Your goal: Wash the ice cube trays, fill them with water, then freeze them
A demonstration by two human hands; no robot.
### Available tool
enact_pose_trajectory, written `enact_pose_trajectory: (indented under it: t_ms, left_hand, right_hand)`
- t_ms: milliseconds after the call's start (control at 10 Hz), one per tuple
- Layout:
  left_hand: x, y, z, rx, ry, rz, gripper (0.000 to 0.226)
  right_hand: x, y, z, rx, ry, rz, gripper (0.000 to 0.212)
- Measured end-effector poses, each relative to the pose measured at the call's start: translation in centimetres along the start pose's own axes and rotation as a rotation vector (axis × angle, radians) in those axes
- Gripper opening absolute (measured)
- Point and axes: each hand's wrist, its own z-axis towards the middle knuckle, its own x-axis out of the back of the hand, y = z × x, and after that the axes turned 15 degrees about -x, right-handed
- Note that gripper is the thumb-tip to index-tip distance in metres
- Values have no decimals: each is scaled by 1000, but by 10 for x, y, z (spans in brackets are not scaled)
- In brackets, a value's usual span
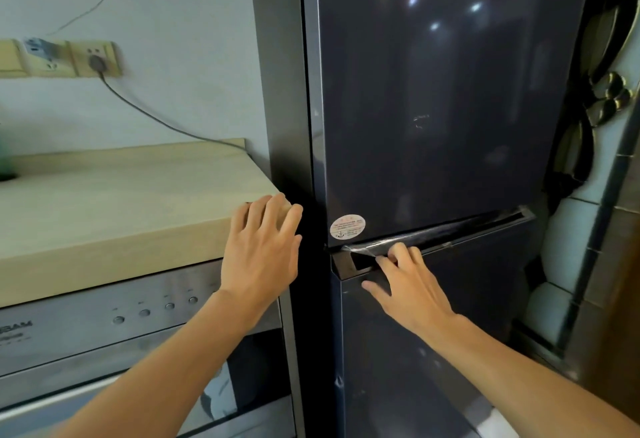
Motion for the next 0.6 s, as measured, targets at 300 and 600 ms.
enact_pose_trajectory:
  t_ms: [300,600]
  left_hand:
    - [-7,-2,0,7,73,-49,39]
    - [11,33,-49,-7,241,-405,48]
  right_hand:
    - [-18,-26,13,-38,98,-51,42]
    - [58,-19,-8,-251,-107,568,55]
